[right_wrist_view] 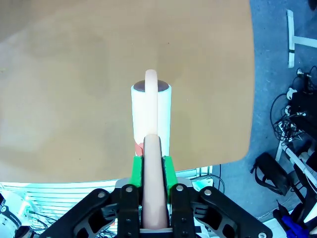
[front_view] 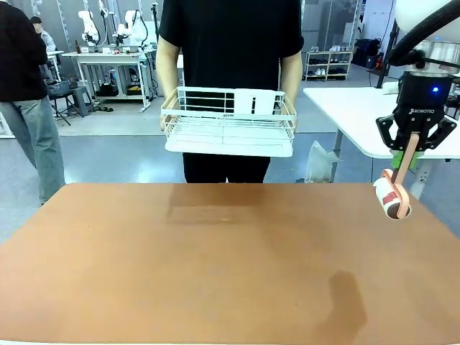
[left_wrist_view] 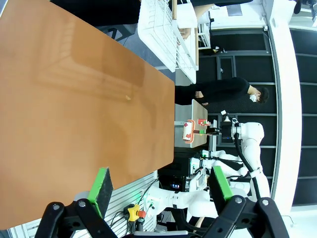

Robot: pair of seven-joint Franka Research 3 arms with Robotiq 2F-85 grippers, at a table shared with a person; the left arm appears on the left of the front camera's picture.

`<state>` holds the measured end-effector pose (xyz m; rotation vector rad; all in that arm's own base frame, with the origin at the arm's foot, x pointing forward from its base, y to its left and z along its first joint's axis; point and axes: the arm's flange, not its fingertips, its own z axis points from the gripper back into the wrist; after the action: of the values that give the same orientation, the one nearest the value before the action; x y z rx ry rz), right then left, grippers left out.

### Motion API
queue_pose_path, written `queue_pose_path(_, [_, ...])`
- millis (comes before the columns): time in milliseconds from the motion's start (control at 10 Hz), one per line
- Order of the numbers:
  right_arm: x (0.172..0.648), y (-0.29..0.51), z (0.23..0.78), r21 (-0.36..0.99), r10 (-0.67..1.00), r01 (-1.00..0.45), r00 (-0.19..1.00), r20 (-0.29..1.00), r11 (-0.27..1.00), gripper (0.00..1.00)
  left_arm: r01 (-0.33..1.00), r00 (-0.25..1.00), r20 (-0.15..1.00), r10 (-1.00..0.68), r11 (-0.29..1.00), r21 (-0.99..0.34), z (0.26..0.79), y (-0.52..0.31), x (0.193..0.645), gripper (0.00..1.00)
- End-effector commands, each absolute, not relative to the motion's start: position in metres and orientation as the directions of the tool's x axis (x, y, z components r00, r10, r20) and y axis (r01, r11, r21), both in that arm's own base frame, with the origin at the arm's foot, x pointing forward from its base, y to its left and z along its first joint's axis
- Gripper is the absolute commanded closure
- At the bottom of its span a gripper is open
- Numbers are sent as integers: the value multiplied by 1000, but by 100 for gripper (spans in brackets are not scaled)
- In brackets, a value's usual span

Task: Clean the table.
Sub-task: Place the Lint Roller down when the Dish drying rack is positioned in the middle of the table.

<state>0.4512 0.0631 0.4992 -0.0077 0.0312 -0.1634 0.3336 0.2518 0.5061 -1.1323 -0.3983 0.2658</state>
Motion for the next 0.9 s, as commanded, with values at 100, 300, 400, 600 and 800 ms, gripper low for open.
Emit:
queue_pose_path(100, [452,66,503,-8,-161,160,987,-24,987,79,11,899,182,399,393,-919,508,252,330,0])
queue_pose_path(300, [452,66,503,-8,-161,160,987,-24,987,79,11,899,182,399,393,-919,508,252,330,0])
queue_pose_path(400, [452,66,503,-8,-161,160,987,-24,987,79,11,899,182,399,393,-919,508,252,330,0])
queue_pose_path(600, [452,66,503,-8,-161,160,987,-24,987,79,11,899,182,399,393,-919,508,252,330,0])
queue_pose_path(800, [452,66,503,-8,-161,160,987,-24,987,79,11,899,182,399,393,-919,508,252,330,0])
